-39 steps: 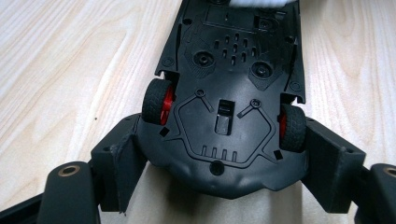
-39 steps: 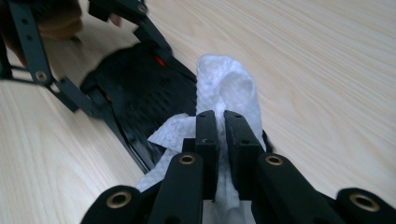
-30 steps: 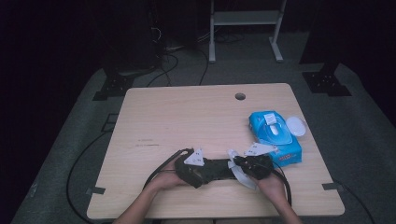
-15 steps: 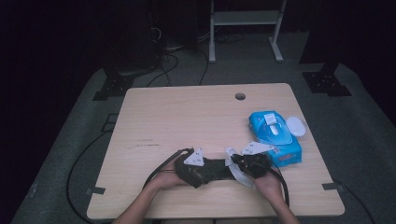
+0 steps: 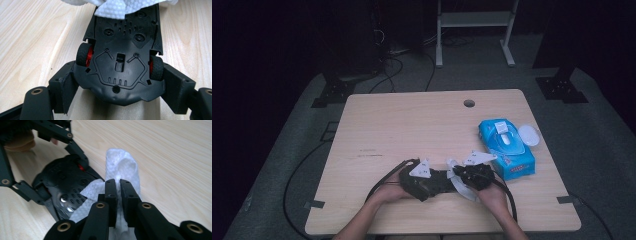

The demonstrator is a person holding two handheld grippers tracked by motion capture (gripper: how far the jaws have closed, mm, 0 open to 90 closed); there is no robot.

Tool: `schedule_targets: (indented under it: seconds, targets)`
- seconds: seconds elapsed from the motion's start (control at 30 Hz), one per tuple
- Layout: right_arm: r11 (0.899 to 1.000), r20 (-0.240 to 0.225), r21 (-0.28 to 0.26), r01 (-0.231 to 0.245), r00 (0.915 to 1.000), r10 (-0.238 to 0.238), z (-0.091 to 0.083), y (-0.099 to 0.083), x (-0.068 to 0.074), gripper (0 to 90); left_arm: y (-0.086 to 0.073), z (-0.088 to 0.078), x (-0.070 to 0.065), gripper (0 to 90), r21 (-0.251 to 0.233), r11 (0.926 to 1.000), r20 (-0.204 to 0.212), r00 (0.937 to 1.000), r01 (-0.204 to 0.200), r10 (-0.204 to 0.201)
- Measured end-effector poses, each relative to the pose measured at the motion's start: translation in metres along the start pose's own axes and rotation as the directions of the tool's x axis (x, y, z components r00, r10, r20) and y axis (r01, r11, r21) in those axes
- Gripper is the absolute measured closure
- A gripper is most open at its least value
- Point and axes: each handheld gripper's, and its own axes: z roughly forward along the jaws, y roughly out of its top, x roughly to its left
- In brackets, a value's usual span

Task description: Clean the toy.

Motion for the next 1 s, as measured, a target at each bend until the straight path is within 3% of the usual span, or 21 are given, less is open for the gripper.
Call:
schedule_targets:
  seconds: [0.2,0.23,0.43,0.67,0.8,0.87,1.0]
  targets:
    - [0.999,-0.109,-0.007,0.034,0.9934,-0.034,0.017,0.010,0.022,84.2,-0.001,0.001,-0.001,23.2,0.011,0.9999,-0.005,1.0000,0.003,-0.003]
    - [0.999,-0.105,-0.004,0.051,0.9931,-0.052,0.019,0.011,0.023,84.2,-0.002,0.001,-0.001,23.2,0.005,1.0000,-0.005,1.0000,0.007,-0.007]
    - [1.000,-0.057,-0.007,-0.026,0.9980,0.026,0.010,0.007,0.002,84.3,0.000,-0.001,0.000,23.2,-0.002,1.0000,-0.003,1.0000,0.001,-0.001]
    - [0.999,-0.098,-0.005,0.044,0.9942,-0.044,0.019,0.012,0.020,84.6,-0.002,0.000,-0.001,23.2,0.012,0.9999,-0.007,1.0000,0.005,-0.005]
    - [0.999,-0.092,0.010,0.049,0.9946,-0.048,0.015,0.012,0.016,84.2,-0.002,-0.001,0.000,23.2,0.008,1.0000,-0.005,1.0000,0.003,-0.003]
    - [0.999,-0.124,0.023,0.041,0.9916,-0.037,0.013,0.012,0.014,79.7,-0.002,0.000,0.000,23.2,0.005,1.0000,-0.004,1.0000,0.008,-0.008]
    - [0.997,-0.110,0.014,0.077,0.9911,-0.075,0.006,0.013,0.015,70.3,-0.003,0.000,0.000,23.2,0.003,1.0000,-0.006,0.9999,0.009,-0.009]
